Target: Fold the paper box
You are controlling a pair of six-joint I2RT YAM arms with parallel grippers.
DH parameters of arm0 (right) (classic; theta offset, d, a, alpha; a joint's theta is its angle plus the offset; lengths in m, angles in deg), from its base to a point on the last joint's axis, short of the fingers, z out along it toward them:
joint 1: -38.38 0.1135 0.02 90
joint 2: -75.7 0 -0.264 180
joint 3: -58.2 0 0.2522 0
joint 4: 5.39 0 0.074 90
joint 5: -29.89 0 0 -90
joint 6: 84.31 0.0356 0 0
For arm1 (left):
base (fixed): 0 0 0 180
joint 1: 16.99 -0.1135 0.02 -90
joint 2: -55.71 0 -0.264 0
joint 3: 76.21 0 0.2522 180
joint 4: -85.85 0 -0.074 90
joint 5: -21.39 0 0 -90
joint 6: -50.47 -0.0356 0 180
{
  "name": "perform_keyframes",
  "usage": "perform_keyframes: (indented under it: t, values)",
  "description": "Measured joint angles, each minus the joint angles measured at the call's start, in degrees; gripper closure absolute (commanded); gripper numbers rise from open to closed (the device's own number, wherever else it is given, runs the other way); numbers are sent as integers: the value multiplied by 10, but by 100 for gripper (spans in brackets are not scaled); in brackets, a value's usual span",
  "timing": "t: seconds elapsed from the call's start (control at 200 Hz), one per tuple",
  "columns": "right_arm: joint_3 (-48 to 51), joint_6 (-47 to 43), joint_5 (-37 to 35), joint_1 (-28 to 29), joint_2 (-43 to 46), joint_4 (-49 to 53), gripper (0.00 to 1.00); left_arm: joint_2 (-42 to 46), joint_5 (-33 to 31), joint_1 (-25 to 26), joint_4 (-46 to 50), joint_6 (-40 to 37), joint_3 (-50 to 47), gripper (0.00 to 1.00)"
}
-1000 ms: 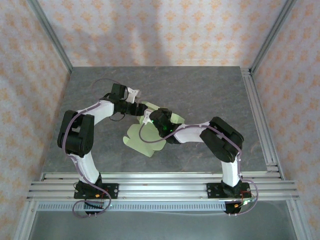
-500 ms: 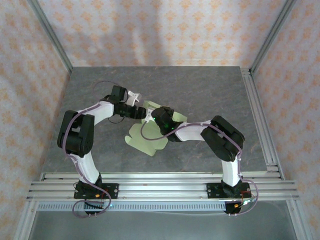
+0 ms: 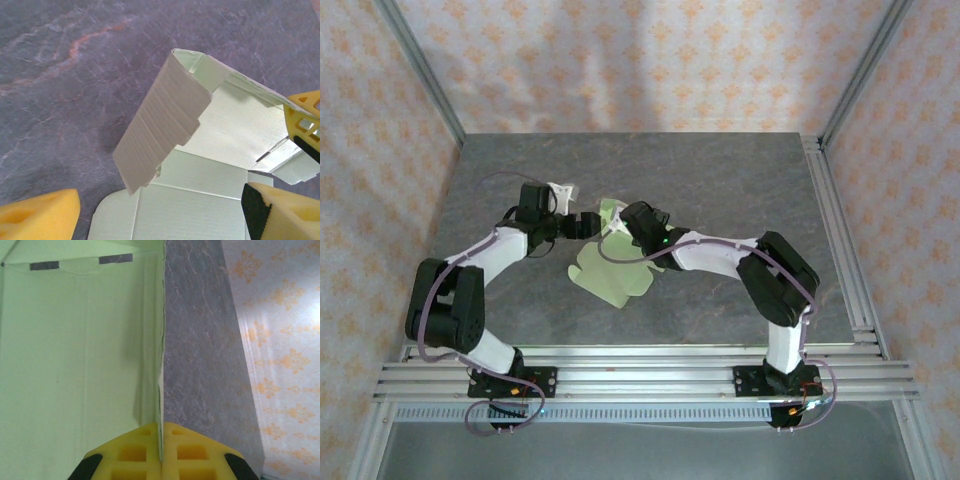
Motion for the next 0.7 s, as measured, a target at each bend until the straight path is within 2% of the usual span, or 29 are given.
perform_keyframes:
  t: [0.28, 0.45, 0.696]
  values:
    - [-9, 70, 50, -6, 0, 73, 100, -30, -98, 45, 3, 4, -2, 11]
    - [-18, 102, 83, -15, 10, 100, 100, -75, -129, 52, 19, 10, 24, 13]
    - [-18, 137, 127, -32, 44, 119, 100, -95, -155, 52, 39, 22, 50, 16]
